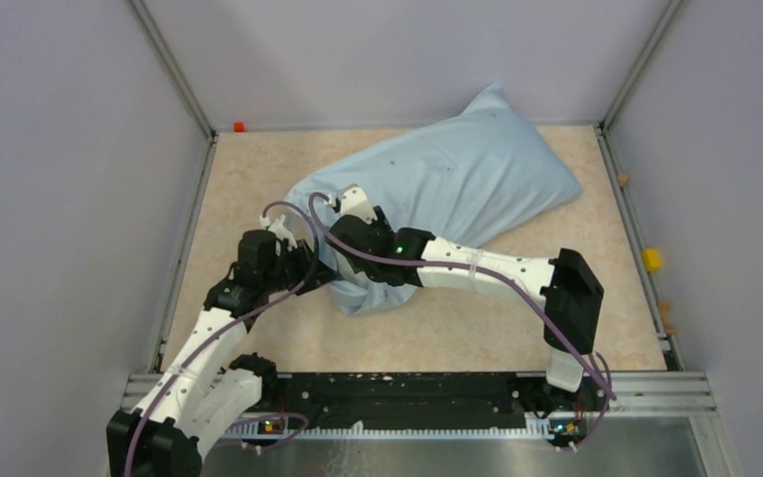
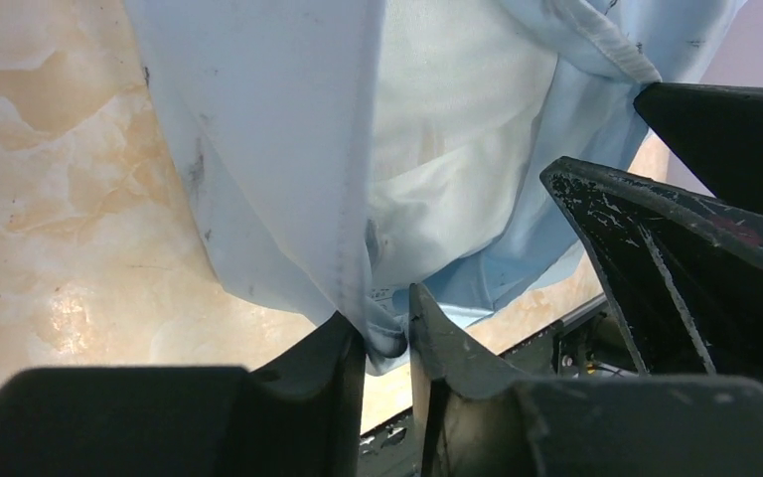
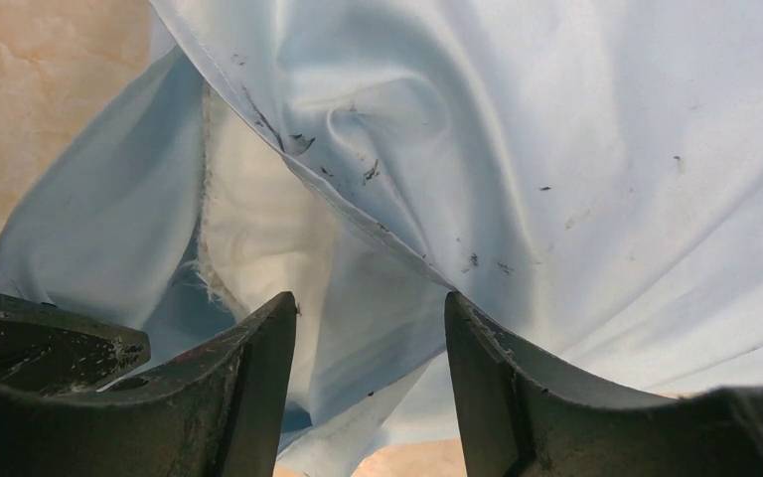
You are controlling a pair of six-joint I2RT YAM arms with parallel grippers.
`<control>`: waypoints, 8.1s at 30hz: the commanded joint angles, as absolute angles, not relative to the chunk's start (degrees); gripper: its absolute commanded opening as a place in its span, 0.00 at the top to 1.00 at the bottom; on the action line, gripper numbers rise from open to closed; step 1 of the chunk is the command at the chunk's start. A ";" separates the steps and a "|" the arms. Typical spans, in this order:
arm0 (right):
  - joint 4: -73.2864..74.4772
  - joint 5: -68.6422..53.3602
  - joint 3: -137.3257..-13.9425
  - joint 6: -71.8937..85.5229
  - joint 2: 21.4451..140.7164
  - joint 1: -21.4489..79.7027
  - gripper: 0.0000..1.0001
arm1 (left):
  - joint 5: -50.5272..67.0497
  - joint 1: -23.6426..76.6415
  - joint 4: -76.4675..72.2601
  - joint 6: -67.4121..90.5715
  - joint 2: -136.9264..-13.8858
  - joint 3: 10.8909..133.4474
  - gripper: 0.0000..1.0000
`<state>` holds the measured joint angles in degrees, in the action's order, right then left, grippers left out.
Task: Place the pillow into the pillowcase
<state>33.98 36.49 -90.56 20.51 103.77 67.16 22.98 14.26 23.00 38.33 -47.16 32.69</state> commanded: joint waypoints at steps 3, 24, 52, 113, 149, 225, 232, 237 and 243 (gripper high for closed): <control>34.66 39.54 -93.16 20.20 103.06 67.96 0.44 | 25.47 14.41 17.39 36.95 -49.16 34.08 0.57; 31.05 37.95 -89.55 20.52 97.53 67.94 0.48 | 7.51 14.43 25.88 34.14 -45.95 39.80 0.36; 24.43 27.51 -93.55 22.59 91.45 70.50 1.00 | 26.78 19.04 -30.51 59.31 -56.44 26.74 1.00; 22.70 17.80 -93.33 24.88 93.40 65.94 1.00 | 18.30 22.04 -10.00 49.33 -52.57 28.95 0.67; 22.46 17.05 -92.42 25.11 94.25 65.92 1.00 | -5.83 25.13 26.52 48.65 -34.92 31.28 0.17; 23.77 15.23 -69.74 27.17 70.51 52.77 0.31 | -3.81 -4.04 13.09 29.20 -86.82 72.89 0.29; 23.91 19.39 -70.68 27.30 68.23 52.75 0.28 | 3.84 -3.05 16.59 25.70 -79.10 76.26 0.01; 21.35 22.44 -69.75 27.50 66.37 52.74 0.27 | 8.89 3.50 18.66 24.63 -71.65 72.16 0.01; 17.52 23.04 -67.68 27.59 65.16 52.76 0.27 | 7.74 16.82 23.96 25.72 -66.75 67.67 0.01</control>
